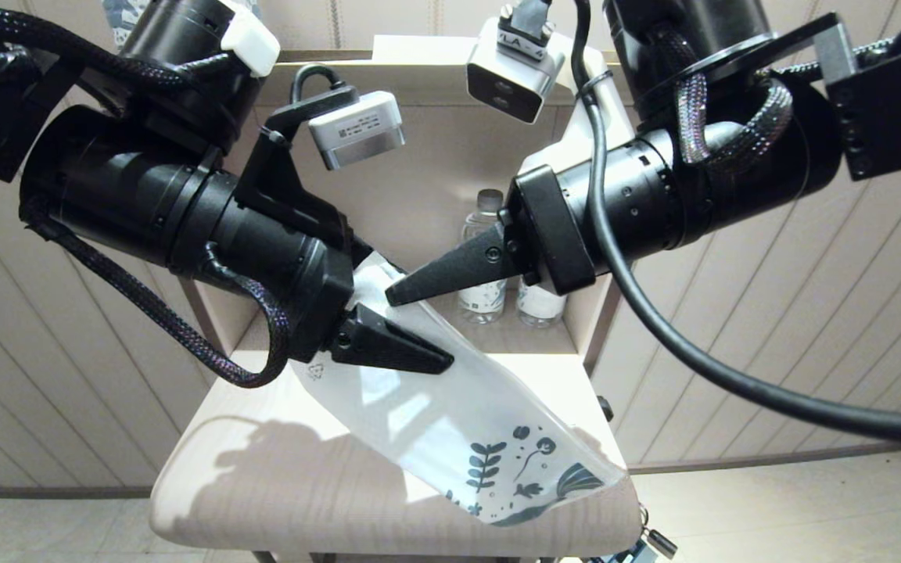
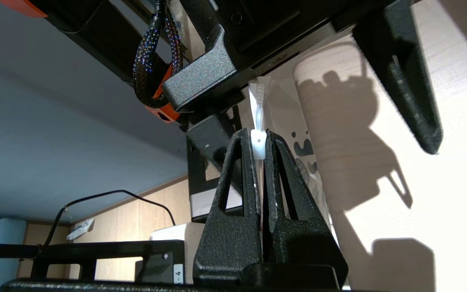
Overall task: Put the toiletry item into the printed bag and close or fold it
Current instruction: Hand it to the other hand, then close the strorage bag and place it on the desk
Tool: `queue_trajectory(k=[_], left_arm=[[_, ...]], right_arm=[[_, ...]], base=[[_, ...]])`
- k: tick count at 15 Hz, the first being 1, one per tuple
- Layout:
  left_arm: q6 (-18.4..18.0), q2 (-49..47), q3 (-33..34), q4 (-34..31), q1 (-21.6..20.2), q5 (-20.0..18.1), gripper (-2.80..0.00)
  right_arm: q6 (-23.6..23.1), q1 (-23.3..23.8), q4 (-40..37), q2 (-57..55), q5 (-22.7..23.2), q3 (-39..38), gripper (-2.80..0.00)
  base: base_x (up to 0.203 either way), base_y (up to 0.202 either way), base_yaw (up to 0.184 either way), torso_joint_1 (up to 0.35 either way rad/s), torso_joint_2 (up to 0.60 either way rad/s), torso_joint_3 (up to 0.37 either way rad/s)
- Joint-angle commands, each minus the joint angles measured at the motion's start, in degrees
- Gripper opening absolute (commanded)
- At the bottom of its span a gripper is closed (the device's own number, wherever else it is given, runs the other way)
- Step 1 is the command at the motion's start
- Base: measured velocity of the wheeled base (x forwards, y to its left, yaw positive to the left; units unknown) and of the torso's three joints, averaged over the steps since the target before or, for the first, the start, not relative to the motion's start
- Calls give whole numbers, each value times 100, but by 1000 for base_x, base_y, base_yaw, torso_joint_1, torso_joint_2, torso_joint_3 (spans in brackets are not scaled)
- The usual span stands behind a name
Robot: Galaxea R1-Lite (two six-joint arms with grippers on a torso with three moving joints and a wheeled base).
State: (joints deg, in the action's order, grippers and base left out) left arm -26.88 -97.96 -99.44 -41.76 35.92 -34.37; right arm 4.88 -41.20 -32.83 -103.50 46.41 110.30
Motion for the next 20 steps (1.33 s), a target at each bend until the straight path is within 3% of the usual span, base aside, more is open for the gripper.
queue_trajectory(k=[1,15,20], left_arm=[[-10,-21,-41,-25,2,-9,-280],[-10,109,159,-11,20,-69,-280],[-10,102,197,-34,20,-87,-280]], right_arm=[[5,-2,-13,14,33,0,-280],[-67,8,-2,-11,-37,-151,-280],[-503,287,-30,110,-35,-666,-280]], base=[[0,0,0,0,0,0],[0,0,0,0,0,0],[0,0,0,0,0,0]])
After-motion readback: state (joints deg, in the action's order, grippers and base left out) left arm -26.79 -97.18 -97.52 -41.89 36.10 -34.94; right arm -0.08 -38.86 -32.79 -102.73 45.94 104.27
